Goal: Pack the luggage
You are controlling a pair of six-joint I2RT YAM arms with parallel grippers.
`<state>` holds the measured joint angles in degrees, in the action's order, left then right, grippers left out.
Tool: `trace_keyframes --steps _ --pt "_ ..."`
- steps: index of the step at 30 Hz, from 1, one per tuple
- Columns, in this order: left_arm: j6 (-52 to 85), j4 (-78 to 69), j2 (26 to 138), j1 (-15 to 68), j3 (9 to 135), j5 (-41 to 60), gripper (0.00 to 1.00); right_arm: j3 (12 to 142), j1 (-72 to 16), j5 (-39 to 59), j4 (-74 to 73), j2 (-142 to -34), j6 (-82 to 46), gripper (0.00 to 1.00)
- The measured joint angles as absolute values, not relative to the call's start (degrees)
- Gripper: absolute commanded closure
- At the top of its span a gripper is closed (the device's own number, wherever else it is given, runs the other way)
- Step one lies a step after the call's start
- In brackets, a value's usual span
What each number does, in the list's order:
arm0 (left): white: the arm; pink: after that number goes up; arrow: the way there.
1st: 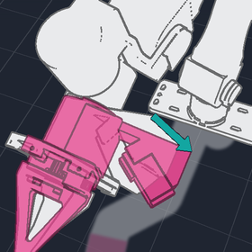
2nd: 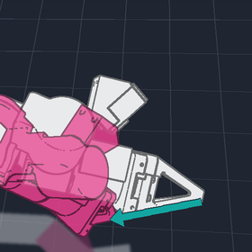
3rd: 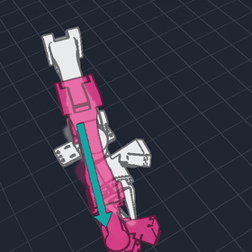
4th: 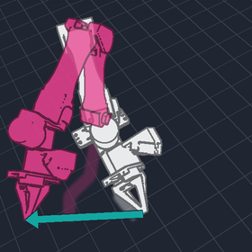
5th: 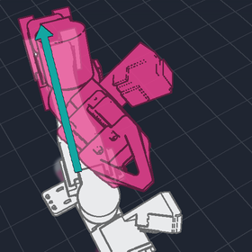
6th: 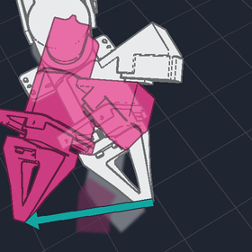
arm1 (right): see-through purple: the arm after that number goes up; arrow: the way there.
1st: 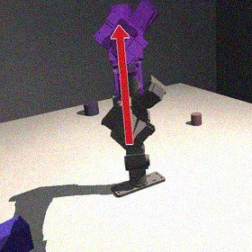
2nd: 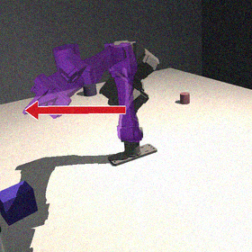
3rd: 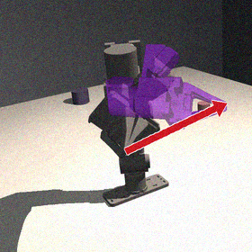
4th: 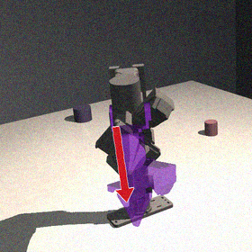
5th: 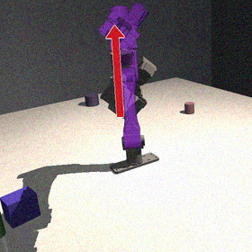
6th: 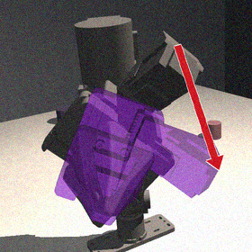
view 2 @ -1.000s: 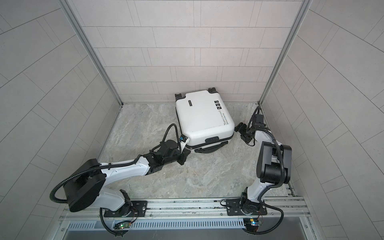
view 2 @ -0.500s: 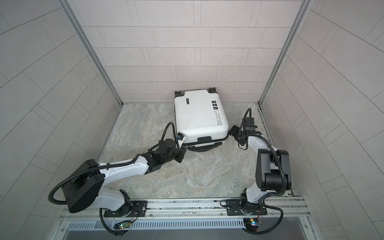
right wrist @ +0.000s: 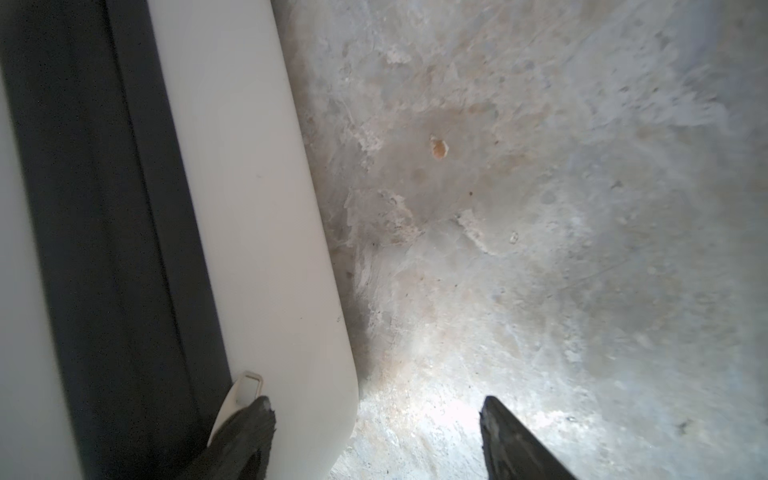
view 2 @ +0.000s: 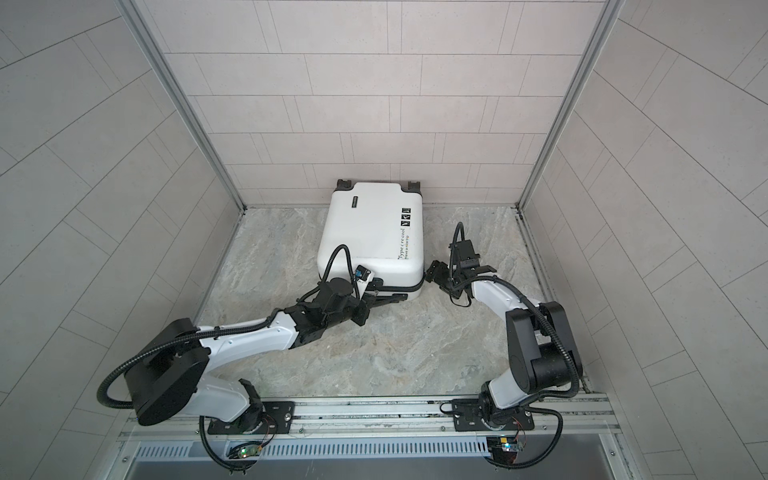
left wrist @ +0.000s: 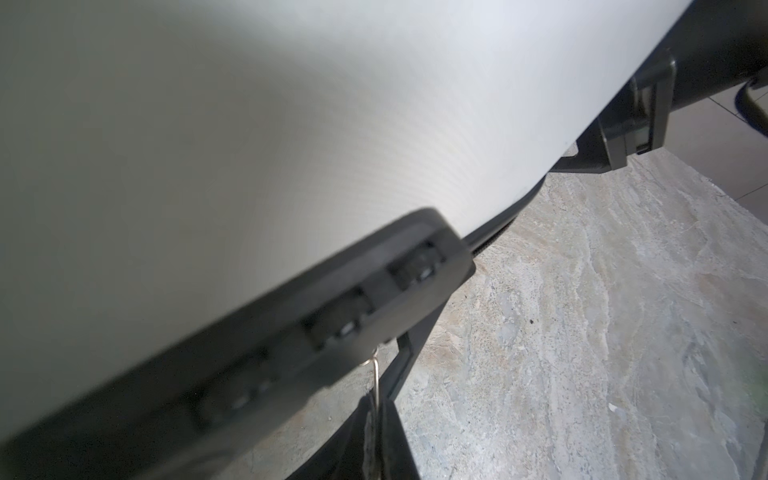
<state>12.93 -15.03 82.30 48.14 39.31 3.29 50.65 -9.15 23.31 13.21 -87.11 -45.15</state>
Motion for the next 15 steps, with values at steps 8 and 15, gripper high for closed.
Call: trace_keyframes --steps 8,15 --pt "12.6 -15.22 82.3 48.14 39.29 3.42 1.0 52.25 -8.51 22.94 16.82 -86.8 -42.98 0.18" --pt "12.56 -15.25 82.3 48.16 39.31 3.42 1.0 54.98 -5.8 23.07 19.57 -86.08 -40.34 0.17"
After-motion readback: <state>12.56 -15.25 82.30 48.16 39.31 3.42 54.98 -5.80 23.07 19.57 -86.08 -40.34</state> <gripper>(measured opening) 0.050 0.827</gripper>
